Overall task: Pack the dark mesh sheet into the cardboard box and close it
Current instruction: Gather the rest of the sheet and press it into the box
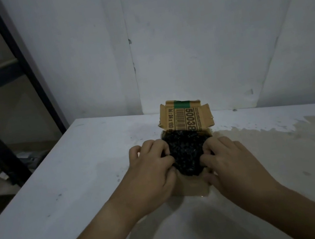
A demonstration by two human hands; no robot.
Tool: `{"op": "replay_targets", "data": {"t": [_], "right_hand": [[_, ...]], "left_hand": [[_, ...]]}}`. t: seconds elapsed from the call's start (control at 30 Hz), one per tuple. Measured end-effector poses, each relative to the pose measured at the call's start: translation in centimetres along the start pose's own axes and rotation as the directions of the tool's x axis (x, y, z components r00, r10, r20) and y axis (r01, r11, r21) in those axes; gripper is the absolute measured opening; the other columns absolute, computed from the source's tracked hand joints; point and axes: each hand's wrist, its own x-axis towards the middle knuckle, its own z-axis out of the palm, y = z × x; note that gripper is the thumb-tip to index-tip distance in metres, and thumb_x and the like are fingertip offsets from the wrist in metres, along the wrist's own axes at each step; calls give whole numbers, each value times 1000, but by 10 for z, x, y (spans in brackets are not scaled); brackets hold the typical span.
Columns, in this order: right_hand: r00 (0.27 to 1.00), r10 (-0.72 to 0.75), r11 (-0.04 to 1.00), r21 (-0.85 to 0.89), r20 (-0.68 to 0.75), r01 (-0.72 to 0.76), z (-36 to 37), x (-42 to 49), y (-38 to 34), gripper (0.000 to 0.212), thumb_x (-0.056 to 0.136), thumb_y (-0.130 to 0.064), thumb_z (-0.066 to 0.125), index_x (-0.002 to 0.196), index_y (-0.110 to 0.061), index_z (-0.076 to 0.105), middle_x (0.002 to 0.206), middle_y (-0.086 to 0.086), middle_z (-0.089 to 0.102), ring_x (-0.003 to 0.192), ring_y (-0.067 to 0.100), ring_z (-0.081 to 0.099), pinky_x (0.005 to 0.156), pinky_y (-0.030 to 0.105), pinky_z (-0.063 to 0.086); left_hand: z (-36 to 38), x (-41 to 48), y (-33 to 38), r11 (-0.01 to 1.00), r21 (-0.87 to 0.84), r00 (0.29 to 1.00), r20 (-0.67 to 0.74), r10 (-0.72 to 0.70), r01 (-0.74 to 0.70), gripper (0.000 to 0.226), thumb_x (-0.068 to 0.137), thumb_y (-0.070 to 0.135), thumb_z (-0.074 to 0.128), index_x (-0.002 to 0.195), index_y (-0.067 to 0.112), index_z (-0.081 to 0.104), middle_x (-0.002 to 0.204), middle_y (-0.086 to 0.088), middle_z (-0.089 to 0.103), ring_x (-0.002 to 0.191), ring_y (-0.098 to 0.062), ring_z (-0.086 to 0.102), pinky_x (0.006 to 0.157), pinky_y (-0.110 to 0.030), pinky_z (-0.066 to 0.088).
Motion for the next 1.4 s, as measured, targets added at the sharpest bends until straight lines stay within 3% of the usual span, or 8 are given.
{"op": "replay_targets", "data": {"t": [0.23, 0.53, 0.63, 0.73, 0.9, 1.07, 1.23, 1.4], "right_hand": [[1000, 5, 985, 173, -17, -2, -9, -1, 10, 39, 72, -23, 80, 107, -22, 62, 106, -4, 60, 92, 18, 56, 72, 27, 41], [1000, 11, 997, 82, 13, -12, 7, 6, -8, 27, 74, -28, 76, 100, -25, 69, 97, -3, 57, 86, 19, 53, 69, 27, 31], [1000, 19, 997, 81, -8, -18, 8, 9, -7, 23, 78, -29, 73, 100, -25, 69, 99, -2, 53, 87, 19, 49, 70, 27, 27], [999, 12, 992, 124, -31, -8, 8, 5, -4, 23, 74, -23, 77, 95, -23, 69, 97, -2, 55, 84, 19, 51, 69, 26, 30], [996, 65, 949, 314, -67, -41, 11, -4, -3, 39, 70, -16, 83, 104, -21, 65, 96, -4, 65, 82, 18, 56, 68, 25, 40], [1000, 30, 968, 248, -5, -28, 8, 5, -3, 32, 75, -17, 78, 104, -23, 68, 98, -5, 63, 87, 19, 53, 70, 26, 31], [997, 59, 969, 242, -53, -45, 8, 14, -9, 22, 84, -48, 55, 88, -27, 63, 85, -9, 53, 78, 13, 45, 67, 29, 31], [972, 195, 890, 440, -128, -121, 9, 26, -5, 14, 84, -40, 64, 81, -32, 53, 68, -14, 56, 66, 5, 52, 57, 26, 42]], "left_hand": [[4, 6, 4, 996, -65, 997, -38, -68, 66, 25, 100, 26, 46, 96, 21, 70, 111, 8, 50, 112, -14, 42, 95, -34, 30], [4, 2, 11, 940, -342, 984, -163, -72, 12, 41, 91, 12, 60, 119, 38, 45, 107, 15, 65, 97, 0, 59, 75, -19, 51], [-4, 9, 0, 833, -551, 973, -156, -168, 56, 40, 92, 3, 56, 114, 36, 49, 123, 16, 58, 102, 2, 65, 71, -15, 52], [-8, 13, -9, 873, -480, 957, -200, -210, 91, 32, 89, 4, 67, 103, 30, 56, 118, 18, 48, 104, 0, 58, 74, -12, 49], [-5, 22, -10, 917, -330, 961, -77, -265, 227, 7, 94, 25, 65, 92, 28, 71, 100, 11, 56, 92, -5, 56, 77, -15, 42], [-13, 31, -11, 940, -195, 958, 125, -259, 280, 19, 95, 24, 58, 100, 18, 75, 108, 3, 49, 103, -15, 51, 88, -34, 50], [-18, 45, -13, 870, -270, 890, 322, -322, 412, 6, 86, 18, 67, 81, 14, 69, 92, 0, 68, 82, -12, 63, 59, -12, 43], [-20, 52, -12, 884, -217, 873, 371, -317, 414, 11, 86, 20, 65, 75, 20, 63, 82, 3, 65, 75, -11, 60, 60, -23, 44]]}}
